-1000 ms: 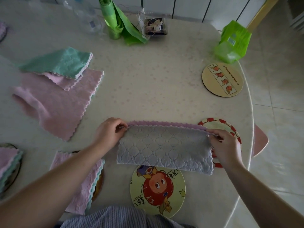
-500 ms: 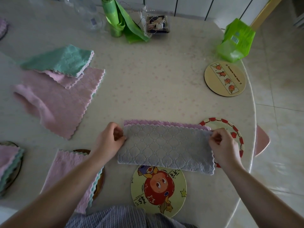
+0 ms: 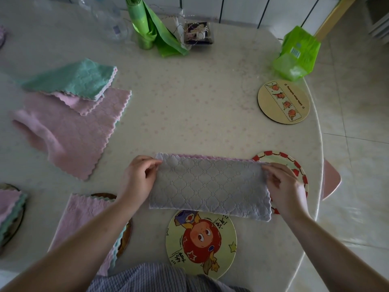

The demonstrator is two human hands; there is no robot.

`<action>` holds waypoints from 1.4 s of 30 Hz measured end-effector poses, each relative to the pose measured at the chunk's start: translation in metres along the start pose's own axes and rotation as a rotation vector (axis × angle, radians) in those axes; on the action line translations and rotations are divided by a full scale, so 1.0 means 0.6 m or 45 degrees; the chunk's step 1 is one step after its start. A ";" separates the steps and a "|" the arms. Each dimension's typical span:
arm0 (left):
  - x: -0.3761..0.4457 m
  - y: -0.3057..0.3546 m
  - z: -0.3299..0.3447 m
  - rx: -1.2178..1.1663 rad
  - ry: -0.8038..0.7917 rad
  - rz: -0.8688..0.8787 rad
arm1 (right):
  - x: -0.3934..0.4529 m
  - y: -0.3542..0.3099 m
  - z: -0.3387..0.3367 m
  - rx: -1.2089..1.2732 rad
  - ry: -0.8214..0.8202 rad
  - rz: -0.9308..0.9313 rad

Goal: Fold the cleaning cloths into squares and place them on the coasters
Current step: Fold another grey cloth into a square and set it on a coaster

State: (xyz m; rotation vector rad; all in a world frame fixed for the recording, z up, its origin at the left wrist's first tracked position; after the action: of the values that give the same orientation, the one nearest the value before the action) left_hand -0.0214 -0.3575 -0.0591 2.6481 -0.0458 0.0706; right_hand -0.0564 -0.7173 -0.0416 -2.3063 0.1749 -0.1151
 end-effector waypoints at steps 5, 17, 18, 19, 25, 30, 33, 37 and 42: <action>-0.011 -0.006 0.009 -0.001 -0.070 -0.035 | 0.002 0.002 0.006 0.019 -0.055 0.069; -0.054 0.121 0.004 0.346 -0.234 0.284 | -0.026 -0.080 0.067 -0.428 -0.352 -0.024; -0.069 0.152 0.020 0.369 -0.295 0.402 | -0.040 -0.102 0.093 -0.436 -0.438 -0.068; -0.086 0.175 0.043 0.419 -0.364 0.505 | -0.055 -0.121 0.119 -0.426 -0.517 -0.102; -0.134 0.150 0.107 0.632 -0.497 0.575 | -0.102 -0.092 0.166 -0.503 -0.590 -0.164; -0.148 0.072 0.087 0.827 -0.500 0.713 | -0.102 -0.029 0.102 -0.638 -0.555 -0.123; -0.155 0.039 0.066 0.879 -0.492 0.767 | -0.100 -0.001 0.067 -0.678 -0.528 -0.072; -0.158 0.046 0.054 0.869 -0.457 0.753 | -0.094 -0.004 0.051 -0.662 -0.527 -0.052; -0.180 0.140 0.086 0.740 -0.426 0.929 | -0.034 -0.089 0.086 -0.491 -0.486 -0.190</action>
State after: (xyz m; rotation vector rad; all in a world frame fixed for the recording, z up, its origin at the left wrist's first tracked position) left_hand -0.1309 -0.4535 -0.0710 3.0190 -1.2674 -0.1407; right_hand -0.0644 -0.6408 -0.0372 -2.6704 -0.1874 0.3088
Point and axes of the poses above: each hand's wrist, its own x-axis towards the middle knuckle, its own z-axis out of the palm, y = z × x, the point moved 7 cm from there along x, towards the middle knuckle, and after that the axes turned 13 degrees about x, right-handed, at the moved point
